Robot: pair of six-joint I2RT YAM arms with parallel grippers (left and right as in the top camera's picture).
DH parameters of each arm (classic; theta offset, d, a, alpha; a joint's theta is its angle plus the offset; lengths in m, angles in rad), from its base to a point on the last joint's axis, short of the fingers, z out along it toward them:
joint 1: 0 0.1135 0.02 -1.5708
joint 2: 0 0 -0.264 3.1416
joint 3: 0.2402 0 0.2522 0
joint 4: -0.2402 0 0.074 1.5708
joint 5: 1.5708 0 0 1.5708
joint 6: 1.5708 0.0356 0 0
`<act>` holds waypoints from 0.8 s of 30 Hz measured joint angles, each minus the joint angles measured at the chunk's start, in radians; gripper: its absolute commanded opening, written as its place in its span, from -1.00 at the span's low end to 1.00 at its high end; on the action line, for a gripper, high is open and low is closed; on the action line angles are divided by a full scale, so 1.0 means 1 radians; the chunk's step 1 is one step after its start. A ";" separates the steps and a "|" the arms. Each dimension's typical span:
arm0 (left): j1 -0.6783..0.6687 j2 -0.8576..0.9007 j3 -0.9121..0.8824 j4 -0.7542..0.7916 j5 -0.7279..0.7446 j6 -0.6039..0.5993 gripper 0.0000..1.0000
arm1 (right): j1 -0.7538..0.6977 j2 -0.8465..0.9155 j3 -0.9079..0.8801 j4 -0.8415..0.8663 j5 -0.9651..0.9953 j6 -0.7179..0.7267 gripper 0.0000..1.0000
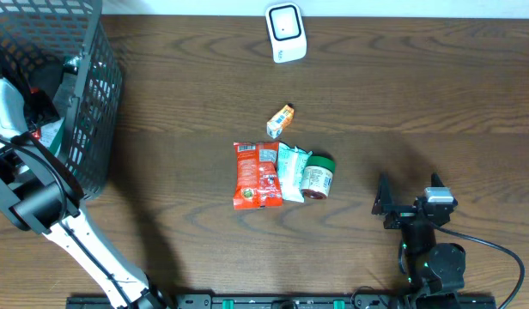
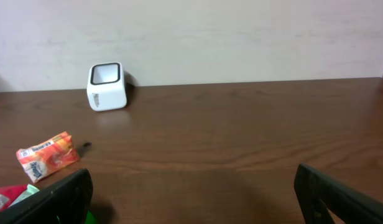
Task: Scan the item barcode
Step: 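Retract the left gripper back into the basket, then grasp the red Nescafe 3in1 stick in the basket with left gripper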
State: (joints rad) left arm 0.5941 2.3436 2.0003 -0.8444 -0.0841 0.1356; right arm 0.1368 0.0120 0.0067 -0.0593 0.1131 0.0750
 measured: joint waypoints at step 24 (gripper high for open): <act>0.000 -0.404 -0.023 -0.051 0.039 -0.276 -0.86 | 0.000 0.000 0.000 0.000 0.000 0.000 0.99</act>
State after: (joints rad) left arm 0.5945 1.9396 1.9774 -0.8955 -0.0452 -0.1406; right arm 0.1368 0.0120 0.0067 -0.0597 0.1127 0.0750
